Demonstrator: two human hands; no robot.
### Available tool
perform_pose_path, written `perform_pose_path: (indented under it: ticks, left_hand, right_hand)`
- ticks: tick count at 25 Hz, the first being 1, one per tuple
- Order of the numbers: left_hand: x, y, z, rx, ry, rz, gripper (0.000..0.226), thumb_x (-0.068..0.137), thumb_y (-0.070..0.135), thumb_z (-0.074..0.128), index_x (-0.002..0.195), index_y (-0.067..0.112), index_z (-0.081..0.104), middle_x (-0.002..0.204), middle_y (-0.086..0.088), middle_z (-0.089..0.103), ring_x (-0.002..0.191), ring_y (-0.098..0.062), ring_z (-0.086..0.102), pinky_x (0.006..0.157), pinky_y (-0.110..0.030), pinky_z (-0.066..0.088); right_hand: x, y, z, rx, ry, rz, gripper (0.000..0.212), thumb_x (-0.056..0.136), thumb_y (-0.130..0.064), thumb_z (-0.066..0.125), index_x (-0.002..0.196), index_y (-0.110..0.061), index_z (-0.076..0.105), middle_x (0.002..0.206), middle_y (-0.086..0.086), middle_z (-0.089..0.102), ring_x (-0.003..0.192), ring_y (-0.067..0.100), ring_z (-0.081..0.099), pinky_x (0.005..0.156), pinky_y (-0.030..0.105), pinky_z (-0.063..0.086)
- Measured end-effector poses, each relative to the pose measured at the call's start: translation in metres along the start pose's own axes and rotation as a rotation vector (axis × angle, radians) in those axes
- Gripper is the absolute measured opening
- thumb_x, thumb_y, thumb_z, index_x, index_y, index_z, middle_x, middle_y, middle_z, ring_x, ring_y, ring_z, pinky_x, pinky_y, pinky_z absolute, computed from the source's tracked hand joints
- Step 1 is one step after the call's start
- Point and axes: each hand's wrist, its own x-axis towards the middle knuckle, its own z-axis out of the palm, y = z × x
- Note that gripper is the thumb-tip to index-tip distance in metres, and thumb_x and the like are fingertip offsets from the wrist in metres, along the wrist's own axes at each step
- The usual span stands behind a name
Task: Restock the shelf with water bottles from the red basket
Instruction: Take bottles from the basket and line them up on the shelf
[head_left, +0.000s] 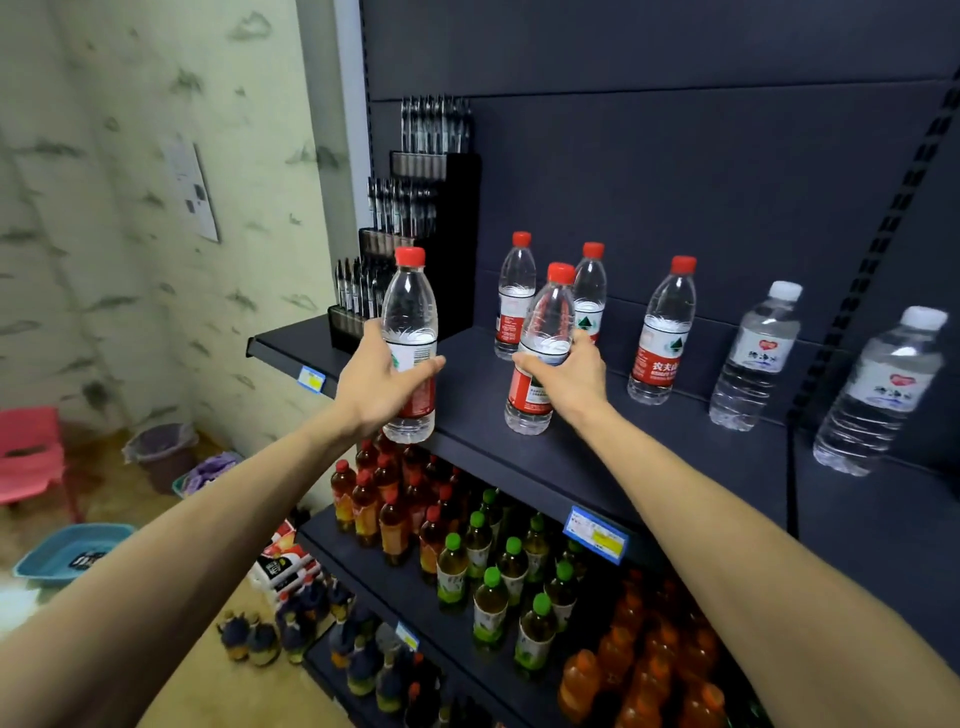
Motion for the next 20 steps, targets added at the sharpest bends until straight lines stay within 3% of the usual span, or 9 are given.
perform_pose_path:
  ticks: [4, 9, 13, 20]
  left_hand:
    - [0.022, -0.013, -0.004, 0.018, 0.006, 0.005, 0.073, 0.08, 0.05, 0.08, 0.131, 0.017, 0.038, 0.124, 0.006, 0.06, 0.117, -0.018, 0.062, 0.104, -0.042, 0.049]
    - [0.056, -0.03, -0.022, 0.059, 0.025, 0.038, 0.076, 0.082, 0.049, 0.079, 0.137, 0.016, 0.038, 0.128, 0.006, 0.06, 0.119, -0.019, 0.061, 0.104, -0.039, 0.047]
    - [0.075, -0.049, -0.037, 0.051, 0.002, 0.037, 0.087, 0.076, 0.058, 0.077, 0.141, 0.017, 0.037, 0.137, 0.003, 0.059, 0.123, -0.018, 0.059, 0.108, -0.043, 0.046]
    - [0.094, -0.075, -0.038, 0.027, -0.025, 0.026, 0.082, 0.078, 0.05, 0.081, 0.139, 0.015, 0.039, 0.126, 0.006, 0.057, 0.122, -0.018, 0.059, 0.108, -0.043, 0.046]
  right_hand:
    - [0.026, 0.003, 0.022, -0.032, -0.005, 0.007, 0.057, 0.072, -0.027, 0.091, 0.119, -0.019, 0.059, 0.109, -0.006, 0.069, 0.1, 0.013, 0.068, 0.091, 0.03, 0.055]
    - [0.059, 0.001, 0.059, -0.072, -0.01, 0.018, 0.063, 0.07, -0.032, 0.092, 0.12, -0.02, 0.056, 0.115, -0.002, 0.07, 0.108, 0.019, 0.068, 0.099, 0.041, 0.056]
    - [0.077, -0.001, 0.077, -0.102, -0.013, 0.022, 0.063, 0.073, -0.03, 0.09, 0.125, -0.018, 0.057, 0.122, 0.0, 0.069, 0.115, 0.02, 0.065, 0.101, 0.035, 0.052]
    - [0.086, -0.001, 0.088, -0.129, -0.026, 0.006, 0.069, 0.074, -0.03, 0.09, 0.131, -0.015, 0.054, 0.127, 0.002, 0.067, 0.119, 0.021, 0.064, 0.104, 0.036, 0.051]
